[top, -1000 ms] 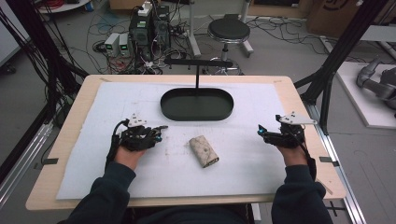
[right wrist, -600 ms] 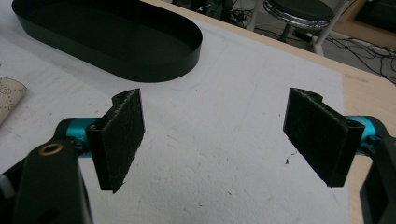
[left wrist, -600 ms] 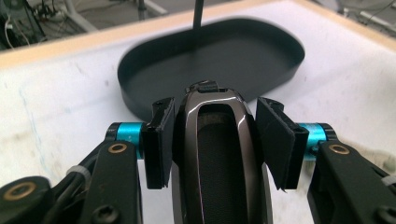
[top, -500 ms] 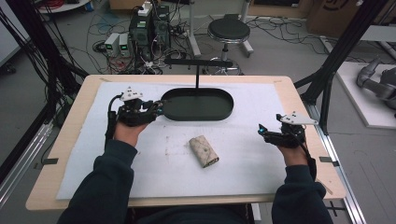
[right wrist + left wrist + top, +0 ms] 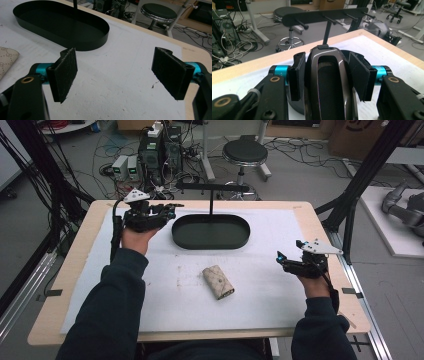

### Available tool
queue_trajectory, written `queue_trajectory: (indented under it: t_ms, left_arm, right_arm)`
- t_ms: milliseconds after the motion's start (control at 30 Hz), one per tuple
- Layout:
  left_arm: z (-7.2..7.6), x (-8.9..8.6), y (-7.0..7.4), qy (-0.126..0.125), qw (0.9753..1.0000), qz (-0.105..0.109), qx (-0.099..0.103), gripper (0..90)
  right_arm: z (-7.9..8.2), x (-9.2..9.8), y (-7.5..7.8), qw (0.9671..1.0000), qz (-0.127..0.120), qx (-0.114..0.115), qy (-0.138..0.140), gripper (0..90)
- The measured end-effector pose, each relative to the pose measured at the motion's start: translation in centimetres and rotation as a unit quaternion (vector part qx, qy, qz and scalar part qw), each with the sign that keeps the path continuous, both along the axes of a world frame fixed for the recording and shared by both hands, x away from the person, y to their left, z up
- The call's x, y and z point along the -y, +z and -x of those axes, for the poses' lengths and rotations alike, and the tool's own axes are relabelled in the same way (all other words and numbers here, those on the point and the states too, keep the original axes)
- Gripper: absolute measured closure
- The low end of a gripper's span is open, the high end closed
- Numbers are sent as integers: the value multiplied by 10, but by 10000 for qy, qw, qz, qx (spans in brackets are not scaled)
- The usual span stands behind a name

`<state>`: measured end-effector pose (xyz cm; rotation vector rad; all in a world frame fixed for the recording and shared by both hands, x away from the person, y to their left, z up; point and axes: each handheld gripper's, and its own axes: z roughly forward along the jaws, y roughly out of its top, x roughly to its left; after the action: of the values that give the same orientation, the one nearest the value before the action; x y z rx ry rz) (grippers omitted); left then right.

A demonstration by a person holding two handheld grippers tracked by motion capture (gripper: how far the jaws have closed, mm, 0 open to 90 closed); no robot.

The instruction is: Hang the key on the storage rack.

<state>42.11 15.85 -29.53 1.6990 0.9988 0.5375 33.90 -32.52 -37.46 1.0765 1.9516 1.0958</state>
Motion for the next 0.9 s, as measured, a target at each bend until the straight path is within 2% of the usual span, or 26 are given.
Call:
queue_trajectory:
  t_ms: [233, 600, 733, 767, 800, 900]
  left_arm:
    - [-22, 7, 14, 49, 10000, 57, 16, 490]
    - [-43, 10, 19, 227, 9996, 171, -45, 491]
    - [-53, 7, 13, 509, 9983, 251, -152, 490]
    - [-56, 6, 10, 591, 9977, 262, -215, 490]
    - [-60, 5, 3, 696, 9966, 213, -373, 490]
    - [-63, 4, -6, 749, 9959, 172, -475, 490]
  right_arm:
    - [2, 2, 1, 10000, -8, 20, 6, 211]
    - [4, 6, 1, 10000, -33, 30, -48, 211]
    - [5, 6, 1, 10000, -34, 9, -36, 211]
    - [5, 6, 1, 10000, -31, 13, -35, 211]
    - [5, 6, 1, 10000, -34, 13, -32, 211]
    - [5, 7, 0, 10000, -35, 13, -37, 211]
